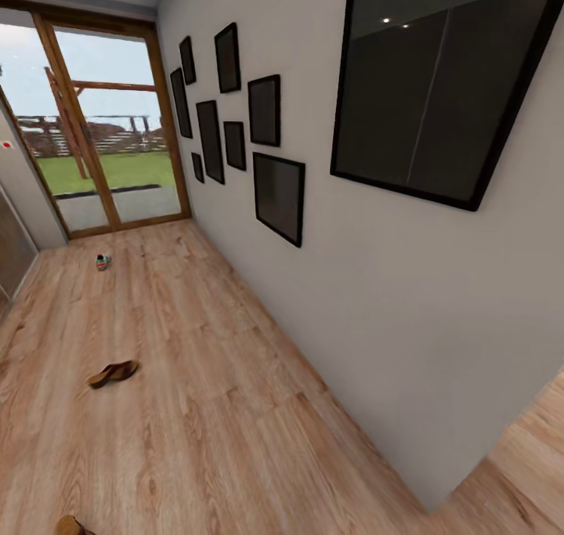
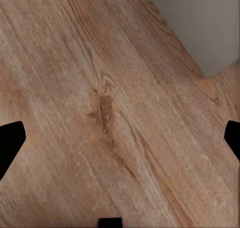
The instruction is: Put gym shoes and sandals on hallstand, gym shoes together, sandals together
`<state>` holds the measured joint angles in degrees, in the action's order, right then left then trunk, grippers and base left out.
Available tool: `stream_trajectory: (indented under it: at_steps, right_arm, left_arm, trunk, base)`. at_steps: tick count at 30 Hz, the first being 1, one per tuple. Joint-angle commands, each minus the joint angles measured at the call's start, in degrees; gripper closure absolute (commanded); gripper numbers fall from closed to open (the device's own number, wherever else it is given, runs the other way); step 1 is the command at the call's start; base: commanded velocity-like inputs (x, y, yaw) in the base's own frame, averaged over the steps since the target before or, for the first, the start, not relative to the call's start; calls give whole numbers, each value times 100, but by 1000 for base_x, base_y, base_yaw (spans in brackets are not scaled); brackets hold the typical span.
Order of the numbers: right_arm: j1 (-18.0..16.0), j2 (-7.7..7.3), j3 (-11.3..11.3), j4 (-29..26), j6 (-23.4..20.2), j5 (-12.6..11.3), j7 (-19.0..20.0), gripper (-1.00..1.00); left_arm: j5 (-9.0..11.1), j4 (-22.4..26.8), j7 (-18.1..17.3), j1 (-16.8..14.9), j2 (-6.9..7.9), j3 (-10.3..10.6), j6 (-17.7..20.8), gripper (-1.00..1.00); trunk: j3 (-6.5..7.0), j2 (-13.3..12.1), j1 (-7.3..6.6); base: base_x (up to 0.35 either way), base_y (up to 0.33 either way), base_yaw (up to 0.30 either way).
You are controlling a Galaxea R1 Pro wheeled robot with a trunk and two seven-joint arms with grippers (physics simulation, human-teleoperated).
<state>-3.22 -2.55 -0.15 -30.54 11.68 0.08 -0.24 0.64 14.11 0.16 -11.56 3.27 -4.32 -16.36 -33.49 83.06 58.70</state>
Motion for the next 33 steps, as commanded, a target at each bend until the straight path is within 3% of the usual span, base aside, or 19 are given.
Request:
stream_trajectory:
  at_steps: [1, 20, 33]
  right_arm:
    - [-3, 0, 0, 4, 18, 1, -2, -100]
    - [-3, 9, 18, 4, 18, 1, -2, -100]
    - [-3, 9, 24, 7, 18, 1, -2, -100]
  left_arm:
    - [6, -5, 0, -4, -2, -16, -20, -100]
    - [8, -5, 1, -4, -2, -25, -25, -100]
    - [14, 3, 1, -4, 6, -25, -25, -100]
  trunk:
    - [-5, 2, 3]
    - [-5, 2, 3]
    - [-5, 2, 3]
  base:
    - [283, -171, 139]
    - [286, -168, 256]
    - [331, -24, 276]
